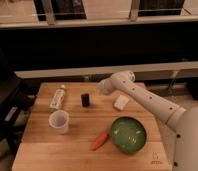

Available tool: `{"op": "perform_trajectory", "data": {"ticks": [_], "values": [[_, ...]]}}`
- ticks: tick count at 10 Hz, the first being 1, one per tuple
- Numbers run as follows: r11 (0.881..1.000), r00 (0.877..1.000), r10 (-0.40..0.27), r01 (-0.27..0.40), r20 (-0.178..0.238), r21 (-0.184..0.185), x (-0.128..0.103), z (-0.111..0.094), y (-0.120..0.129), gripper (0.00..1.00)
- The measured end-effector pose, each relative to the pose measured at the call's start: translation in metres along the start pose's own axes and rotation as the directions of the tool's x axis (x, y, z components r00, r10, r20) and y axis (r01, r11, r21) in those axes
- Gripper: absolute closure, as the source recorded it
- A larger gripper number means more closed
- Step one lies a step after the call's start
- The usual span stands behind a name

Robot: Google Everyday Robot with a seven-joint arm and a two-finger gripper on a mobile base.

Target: Knock the eraser over

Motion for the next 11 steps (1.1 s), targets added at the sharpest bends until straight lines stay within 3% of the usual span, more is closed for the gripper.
{"op": "perform_trajectory", "data": {"ticks": [2,7,11], "values": [[1.000,0.999,-0.020,0.019,0.025,0.008,-0.015,-0.002,0.004,0.99],[0.992,0.991,-0.100,0.093,0.084,0.083,-0.053,-0.014,-0.001,0.99],[0.981,0.972,-0.160,0.137,0.174,0.138,-0.076,-0.016,-0.012,0.99]]}}
